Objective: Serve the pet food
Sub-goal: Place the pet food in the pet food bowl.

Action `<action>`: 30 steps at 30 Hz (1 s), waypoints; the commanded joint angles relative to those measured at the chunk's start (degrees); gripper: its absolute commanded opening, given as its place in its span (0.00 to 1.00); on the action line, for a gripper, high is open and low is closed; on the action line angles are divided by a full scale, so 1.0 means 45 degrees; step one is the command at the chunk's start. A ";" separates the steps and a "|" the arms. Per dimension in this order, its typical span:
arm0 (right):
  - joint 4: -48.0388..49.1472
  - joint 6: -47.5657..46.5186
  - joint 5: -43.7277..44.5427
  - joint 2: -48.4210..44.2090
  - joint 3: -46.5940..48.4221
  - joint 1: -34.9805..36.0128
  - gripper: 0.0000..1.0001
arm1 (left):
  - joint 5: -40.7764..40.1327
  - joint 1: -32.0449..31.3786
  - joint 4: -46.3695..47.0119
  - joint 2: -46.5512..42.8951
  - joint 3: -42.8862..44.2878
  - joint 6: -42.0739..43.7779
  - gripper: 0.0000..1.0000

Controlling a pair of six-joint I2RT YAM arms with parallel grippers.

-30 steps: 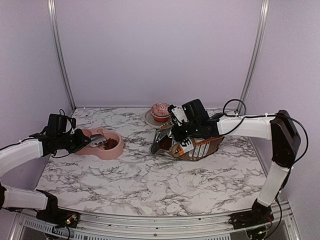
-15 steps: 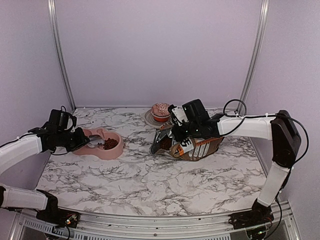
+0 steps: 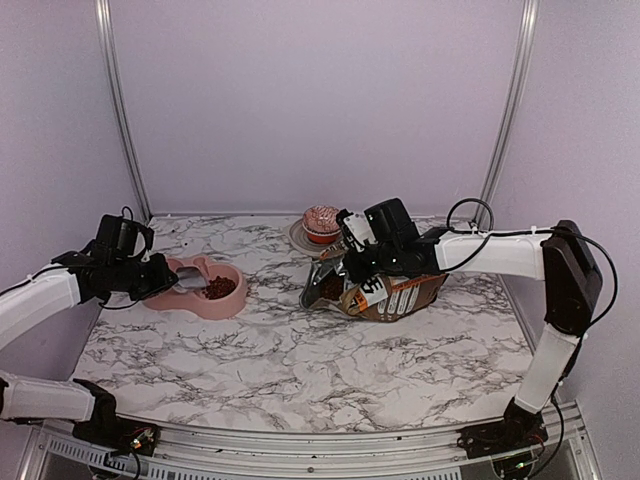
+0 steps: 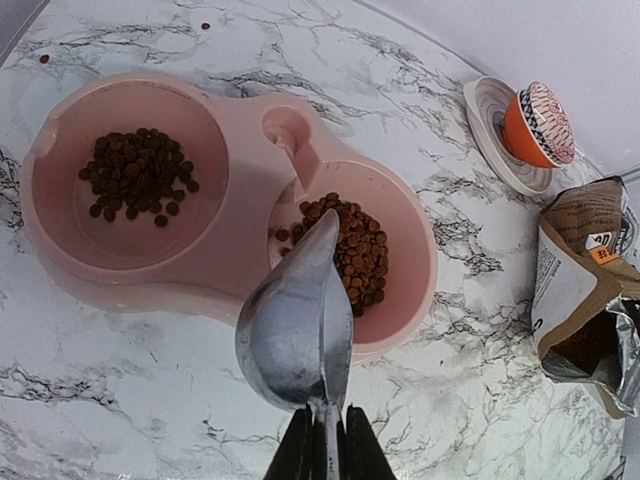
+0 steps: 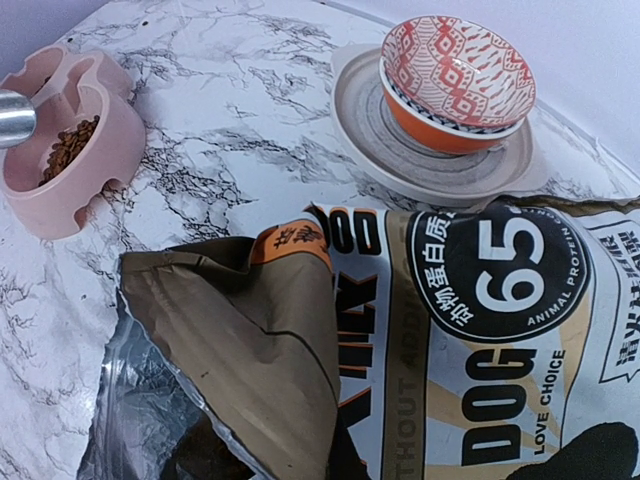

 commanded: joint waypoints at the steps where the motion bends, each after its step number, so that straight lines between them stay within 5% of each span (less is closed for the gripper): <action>1: 0.0005 0.0037 0.0515 -0.0545 0.0563 -0.0400 0.00 | 0.0295 -0.0269 -0.0273 -0.0649 0.0468 0.0282 0.00; 30: -0.0706 0.0674 -0.0234 0.0293 0.1684 0.1299 0.00 | 0.3675 -0.3163 0.2837 -0.1161 -0.0863 0.0059 0.00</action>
